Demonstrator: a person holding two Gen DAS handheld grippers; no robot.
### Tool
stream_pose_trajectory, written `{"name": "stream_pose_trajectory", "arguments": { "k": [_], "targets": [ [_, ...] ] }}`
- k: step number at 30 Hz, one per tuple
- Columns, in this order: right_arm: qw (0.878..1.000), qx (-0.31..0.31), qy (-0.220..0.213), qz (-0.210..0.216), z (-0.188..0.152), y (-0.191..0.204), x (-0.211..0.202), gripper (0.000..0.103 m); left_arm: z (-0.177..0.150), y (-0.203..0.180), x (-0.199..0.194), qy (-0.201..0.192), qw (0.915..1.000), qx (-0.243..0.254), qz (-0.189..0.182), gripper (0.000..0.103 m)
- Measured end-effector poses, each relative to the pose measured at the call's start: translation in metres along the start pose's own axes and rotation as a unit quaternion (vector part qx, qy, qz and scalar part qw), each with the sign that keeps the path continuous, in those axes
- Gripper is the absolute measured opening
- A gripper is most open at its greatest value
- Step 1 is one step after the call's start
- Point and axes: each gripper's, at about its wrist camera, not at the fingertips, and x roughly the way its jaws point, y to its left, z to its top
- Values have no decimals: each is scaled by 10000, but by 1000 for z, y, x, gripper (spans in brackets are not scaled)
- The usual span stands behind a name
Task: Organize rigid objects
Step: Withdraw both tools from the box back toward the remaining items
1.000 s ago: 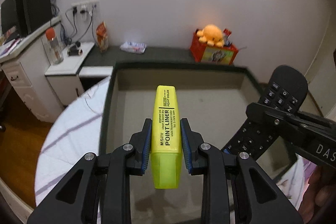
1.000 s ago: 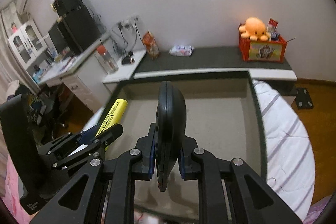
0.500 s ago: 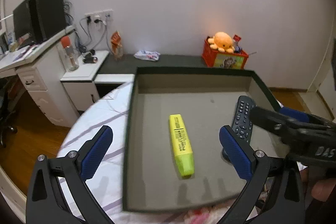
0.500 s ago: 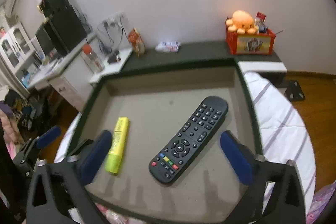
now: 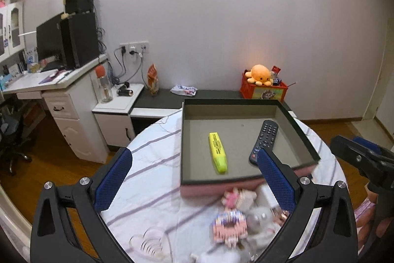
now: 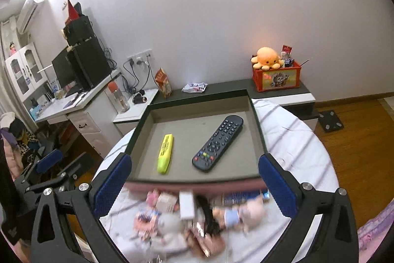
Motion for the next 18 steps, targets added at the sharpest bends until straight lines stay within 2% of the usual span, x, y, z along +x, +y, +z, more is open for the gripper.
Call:
{"name": "stream_pose_trajectory", "arguments": {
  "k": [7,18],
  "targets": [
    [9994,-41,-255,-250,-35,3,-58,103,-17,-2,-58,-215,9998,-13,-35,103],
    [9974,-205,-442,-522,-72,14,-105,103,-39,-10,-118,-472,9989,-52,-25,103]
  ]
}}
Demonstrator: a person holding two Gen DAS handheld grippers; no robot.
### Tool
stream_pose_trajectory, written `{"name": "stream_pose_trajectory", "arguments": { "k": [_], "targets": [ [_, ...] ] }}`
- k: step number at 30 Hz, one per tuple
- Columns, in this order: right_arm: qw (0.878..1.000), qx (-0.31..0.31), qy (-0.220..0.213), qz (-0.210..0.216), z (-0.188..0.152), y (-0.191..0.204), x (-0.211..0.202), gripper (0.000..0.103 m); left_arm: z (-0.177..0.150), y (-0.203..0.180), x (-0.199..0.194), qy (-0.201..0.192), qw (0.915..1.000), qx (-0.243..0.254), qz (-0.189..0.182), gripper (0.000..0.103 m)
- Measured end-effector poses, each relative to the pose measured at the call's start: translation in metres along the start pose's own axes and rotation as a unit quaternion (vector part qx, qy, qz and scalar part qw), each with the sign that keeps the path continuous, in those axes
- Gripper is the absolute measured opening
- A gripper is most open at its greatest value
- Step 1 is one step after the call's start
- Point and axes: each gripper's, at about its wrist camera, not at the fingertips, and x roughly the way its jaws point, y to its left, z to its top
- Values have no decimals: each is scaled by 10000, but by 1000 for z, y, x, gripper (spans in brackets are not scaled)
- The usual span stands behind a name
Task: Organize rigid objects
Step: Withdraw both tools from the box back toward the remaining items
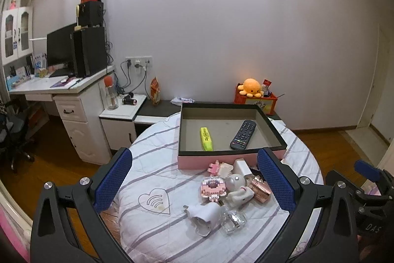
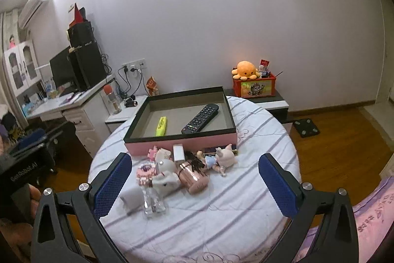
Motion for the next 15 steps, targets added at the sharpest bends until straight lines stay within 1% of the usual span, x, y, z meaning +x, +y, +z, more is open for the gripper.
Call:
{"name": "stream_pose_trajectory", "arguments": {
  "k": [9,15],
  "targets": [
    [9999,-81,-85,0,-5,3,-15,103,-2,-3,-18,-131,9999,27,10,103],
    [9999,-131,7,-80,-8,-1,-8,103,-8,1,-17,-137,9999,30,27,103]
  ]
}}
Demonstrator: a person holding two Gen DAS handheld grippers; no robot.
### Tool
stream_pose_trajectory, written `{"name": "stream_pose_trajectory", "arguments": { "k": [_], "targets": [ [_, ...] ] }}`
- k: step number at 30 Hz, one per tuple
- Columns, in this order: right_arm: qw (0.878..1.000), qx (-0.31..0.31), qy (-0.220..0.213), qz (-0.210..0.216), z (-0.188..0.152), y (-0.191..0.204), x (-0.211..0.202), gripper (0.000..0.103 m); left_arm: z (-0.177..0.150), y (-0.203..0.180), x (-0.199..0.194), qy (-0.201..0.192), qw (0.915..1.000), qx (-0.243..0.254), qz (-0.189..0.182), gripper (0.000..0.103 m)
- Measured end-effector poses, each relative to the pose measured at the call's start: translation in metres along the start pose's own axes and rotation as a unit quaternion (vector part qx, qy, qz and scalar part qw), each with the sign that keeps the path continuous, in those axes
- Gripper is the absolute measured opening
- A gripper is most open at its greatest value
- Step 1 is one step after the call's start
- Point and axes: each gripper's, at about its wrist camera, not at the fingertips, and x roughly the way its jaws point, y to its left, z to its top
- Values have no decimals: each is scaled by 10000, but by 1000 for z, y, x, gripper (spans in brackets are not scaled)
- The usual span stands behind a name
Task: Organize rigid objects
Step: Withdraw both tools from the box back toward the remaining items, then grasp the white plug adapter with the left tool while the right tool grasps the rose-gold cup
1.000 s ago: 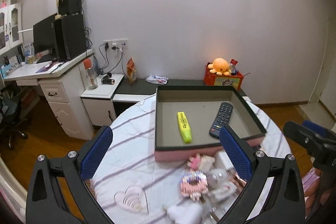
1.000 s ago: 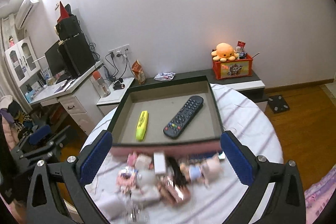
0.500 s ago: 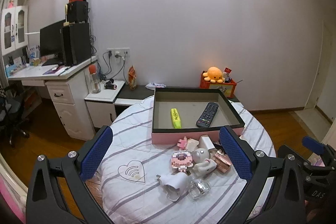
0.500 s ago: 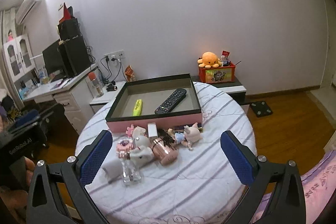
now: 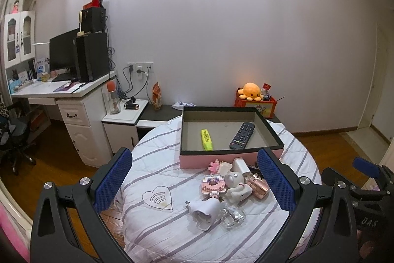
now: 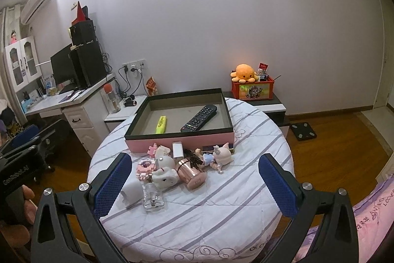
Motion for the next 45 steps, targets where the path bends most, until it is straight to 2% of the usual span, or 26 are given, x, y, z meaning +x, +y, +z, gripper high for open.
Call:
{"name": "stream_pose_trajectory", "arguments": {
  "k": [12,19,25,29,33,37,39,45],
  "targets": [
    [9971,-41,761,3,-22,-15,60,103,-60,8,55,747,9968,105,-252,103],
    [9922,-144,1236,-9,-40,-14,99,103,-96,6,95,1205,9918,207,-372,103],
    [9888,-211,1474,16,-48,-12,126,103,-115,6,128,1493,9873,231,-483,101],
    [9872,-287,1568,47,-50,-9,142,103,-121,13,144,1661,9837,102,-679,93],
    [9857,-382,1642,68,-52,-8,160,101,-122,16,151,1606,9826,-70,-931,89],
    [9842,-368,1726,128,-54,-9,176,95,-122,10,159,1630,9817,102,-983,75],
    [9838,-365,1747,160,-54,-10,181,91,-122,8,165,1643,9815,142,-972,75],
    [9820,-539,1781,332,-56,-8,190,89,-120,9,178,1702,9804,126,-988,75]
  ]
}}
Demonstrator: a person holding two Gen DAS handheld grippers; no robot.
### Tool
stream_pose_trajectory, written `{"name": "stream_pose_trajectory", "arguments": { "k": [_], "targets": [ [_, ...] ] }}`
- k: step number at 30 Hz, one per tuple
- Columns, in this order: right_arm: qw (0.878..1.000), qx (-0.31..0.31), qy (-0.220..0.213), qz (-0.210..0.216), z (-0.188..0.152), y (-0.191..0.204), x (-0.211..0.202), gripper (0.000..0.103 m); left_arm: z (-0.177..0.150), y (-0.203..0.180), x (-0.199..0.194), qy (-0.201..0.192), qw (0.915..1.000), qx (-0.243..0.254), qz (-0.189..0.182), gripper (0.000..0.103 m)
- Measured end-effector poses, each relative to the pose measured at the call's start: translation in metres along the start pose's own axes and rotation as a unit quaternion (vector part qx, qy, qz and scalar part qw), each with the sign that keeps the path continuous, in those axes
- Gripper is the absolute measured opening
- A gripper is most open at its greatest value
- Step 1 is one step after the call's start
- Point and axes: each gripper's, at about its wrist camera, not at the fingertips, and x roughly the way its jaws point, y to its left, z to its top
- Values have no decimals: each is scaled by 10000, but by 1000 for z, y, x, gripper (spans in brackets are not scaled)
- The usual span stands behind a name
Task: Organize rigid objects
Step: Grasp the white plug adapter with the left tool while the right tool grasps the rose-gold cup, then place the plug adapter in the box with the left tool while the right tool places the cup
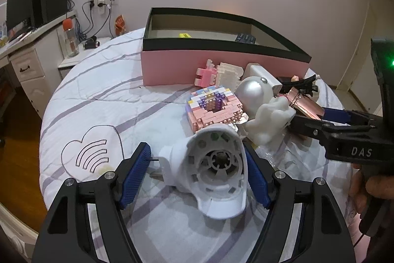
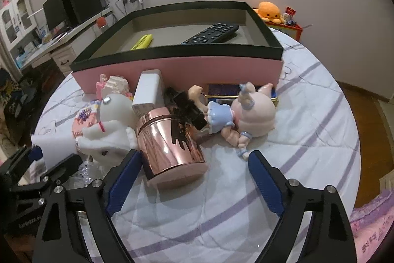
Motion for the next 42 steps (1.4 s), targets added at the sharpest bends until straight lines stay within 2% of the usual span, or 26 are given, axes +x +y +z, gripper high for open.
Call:
{"name": "stream_pose_trajectory", "arguments": {
  "k": [2,4,5,9,14,18,30,36,42],
  "targets": [
    [10000,-16,4,74,-1,-1,-2,84,0,-1,0,11,10000,33,20,75],
    [9993,-32,5,382,-1,-1,-7,64,-1,-1,-1,24,10000,43,35,75],
    [9993,-27,27,384,0,-1,-7,55,-1,-2,-2,26,10000,41,42,75],
    [9994,-232,97,257,2,4,2,56,-1,-3,1,103,9998,42,138,76],
    [9991,-208,5,373,5,2,11,56,-2,1,-2,119,9999,-21,92,75],
    [9985,-205,4,503,8,5,11,50,-4,5,-6,106,9998,-144,98,75],
    [9958,92,-200,890,6,6,-28,48,-6,19,-39,-37,9994,-306,186,75],
    [9941,110,-391,1003,14,9,-48,48,11,19,-62,-325,9989,-291,172,75],
    [9916,0,-745,1059,38,15,-69,48,51,15,-69,-703,9972,-207,116,75]
  ]
}}
